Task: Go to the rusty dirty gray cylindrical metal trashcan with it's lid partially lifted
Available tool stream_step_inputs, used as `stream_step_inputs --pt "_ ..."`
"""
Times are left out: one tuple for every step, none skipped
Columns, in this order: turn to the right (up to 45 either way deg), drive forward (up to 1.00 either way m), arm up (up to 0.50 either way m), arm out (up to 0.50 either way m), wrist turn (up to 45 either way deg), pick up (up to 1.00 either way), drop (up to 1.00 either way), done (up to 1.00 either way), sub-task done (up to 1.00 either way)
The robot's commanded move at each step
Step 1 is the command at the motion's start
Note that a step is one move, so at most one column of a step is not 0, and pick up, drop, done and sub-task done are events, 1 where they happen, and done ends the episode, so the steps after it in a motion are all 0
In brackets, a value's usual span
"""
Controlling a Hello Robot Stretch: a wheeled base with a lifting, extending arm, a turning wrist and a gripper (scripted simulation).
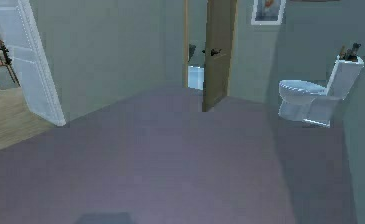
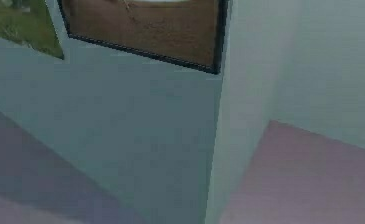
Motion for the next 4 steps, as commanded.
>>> stream_step_inputs --pt "0.0 1.0 0.0 0.0 0.0 0.0 0.0 0.0 0.0" --pt "0.0 1.0 0.0 0.0 0.0 0.0 0.0 0.0 0.0" --pt "-3.0 0.0 0.0 0.0 0.0 0.0 0.0 0.0 0.0" --pt "0.0 1.0 0.0 0.0 0.0 0.0 0.0 0.0 0.0"
